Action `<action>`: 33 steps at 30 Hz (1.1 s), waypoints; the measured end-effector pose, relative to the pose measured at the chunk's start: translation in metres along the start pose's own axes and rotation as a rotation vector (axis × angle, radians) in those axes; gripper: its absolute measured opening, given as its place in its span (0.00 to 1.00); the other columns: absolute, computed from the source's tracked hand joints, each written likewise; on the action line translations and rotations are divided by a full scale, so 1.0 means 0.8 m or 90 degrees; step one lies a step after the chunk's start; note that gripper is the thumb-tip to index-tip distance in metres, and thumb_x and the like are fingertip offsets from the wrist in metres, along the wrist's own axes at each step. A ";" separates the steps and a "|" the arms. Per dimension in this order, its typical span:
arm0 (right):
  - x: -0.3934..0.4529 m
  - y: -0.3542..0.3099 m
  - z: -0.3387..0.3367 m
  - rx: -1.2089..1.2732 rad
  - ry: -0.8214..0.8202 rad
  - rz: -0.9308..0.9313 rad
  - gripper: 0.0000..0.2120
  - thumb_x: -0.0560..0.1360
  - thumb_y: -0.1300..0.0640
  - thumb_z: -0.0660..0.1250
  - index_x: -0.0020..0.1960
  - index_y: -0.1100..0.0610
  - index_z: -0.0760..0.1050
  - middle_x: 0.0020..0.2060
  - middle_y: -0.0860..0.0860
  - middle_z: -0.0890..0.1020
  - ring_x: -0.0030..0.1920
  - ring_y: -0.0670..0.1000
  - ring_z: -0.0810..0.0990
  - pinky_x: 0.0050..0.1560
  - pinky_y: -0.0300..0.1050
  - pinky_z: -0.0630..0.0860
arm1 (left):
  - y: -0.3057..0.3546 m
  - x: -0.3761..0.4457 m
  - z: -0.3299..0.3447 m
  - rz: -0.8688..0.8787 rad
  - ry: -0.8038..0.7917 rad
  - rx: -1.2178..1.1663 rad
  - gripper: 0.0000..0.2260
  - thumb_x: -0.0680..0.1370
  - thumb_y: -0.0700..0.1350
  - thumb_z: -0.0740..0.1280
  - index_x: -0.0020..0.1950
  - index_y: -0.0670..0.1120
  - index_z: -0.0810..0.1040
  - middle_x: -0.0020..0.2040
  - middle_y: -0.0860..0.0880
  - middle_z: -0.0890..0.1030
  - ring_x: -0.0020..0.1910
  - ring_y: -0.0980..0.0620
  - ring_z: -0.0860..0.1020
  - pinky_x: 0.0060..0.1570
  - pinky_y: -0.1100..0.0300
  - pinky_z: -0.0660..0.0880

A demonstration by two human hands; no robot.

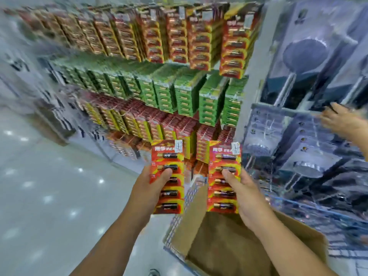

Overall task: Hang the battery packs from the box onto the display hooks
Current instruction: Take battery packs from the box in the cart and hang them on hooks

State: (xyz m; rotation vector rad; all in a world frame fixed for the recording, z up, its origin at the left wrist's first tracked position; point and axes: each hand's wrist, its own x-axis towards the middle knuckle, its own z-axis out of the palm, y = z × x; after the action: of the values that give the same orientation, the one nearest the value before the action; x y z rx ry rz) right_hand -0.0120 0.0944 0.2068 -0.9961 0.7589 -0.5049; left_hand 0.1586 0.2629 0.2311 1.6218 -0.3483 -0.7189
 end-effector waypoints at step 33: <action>0.302 -0.009 0.855 -0.040 -0.180 -0.148 0.13 0.79 0.48 0.72 0.63 0.46 0.82 0.53 0.51 0.88 0.52 0.57 0.88 0.51 0.58 0.84 | 0.247 0.356 -0.722 0.204 0.194 -0.070 0.09 0.81 0.50 0.71 0.61 0.55 0.80 0.50 0.45 0.88 0.46 0.42 0.88 0.46 0.42 0.85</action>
State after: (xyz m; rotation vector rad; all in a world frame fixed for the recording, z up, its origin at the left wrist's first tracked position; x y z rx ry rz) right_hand 0.6660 0.3051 0.3569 -1.1934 0.4100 -0.5281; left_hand 0.7711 0.5037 0.3728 1.4984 -0.3304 -0.2387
